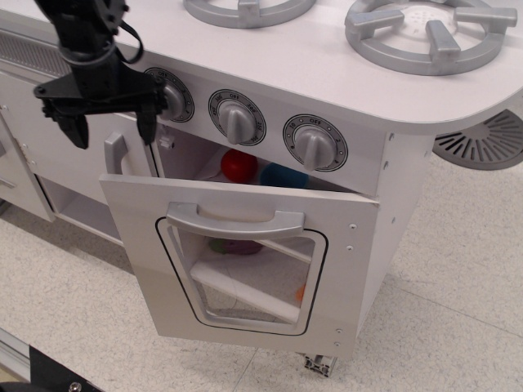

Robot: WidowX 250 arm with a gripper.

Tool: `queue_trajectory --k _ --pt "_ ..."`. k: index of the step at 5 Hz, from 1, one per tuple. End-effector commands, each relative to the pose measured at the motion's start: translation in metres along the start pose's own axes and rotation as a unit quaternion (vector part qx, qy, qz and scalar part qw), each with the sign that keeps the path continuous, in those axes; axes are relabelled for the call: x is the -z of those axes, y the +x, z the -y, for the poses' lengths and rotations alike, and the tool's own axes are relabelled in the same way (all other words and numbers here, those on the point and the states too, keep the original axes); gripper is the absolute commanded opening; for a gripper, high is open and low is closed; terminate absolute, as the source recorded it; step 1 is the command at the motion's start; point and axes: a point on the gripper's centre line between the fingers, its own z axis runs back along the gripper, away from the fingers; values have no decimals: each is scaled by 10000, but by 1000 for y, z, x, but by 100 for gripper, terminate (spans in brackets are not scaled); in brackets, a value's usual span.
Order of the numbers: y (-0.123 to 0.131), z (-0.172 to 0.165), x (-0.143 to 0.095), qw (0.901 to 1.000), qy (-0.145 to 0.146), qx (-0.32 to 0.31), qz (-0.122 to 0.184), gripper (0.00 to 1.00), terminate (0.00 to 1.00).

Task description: Open oven

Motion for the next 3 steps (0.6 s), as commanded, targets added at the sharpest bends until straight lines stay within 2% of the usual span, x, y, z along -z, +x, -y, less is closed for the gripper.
queue_trajectory --k 1,2,3 --pt "3 34 25 9978 -96 582 -305 100 0" --pt "0 42 35 9986 -57 377 -360 100 0" --pt "-14 39 28 9979 -141 424 -476 100 0"
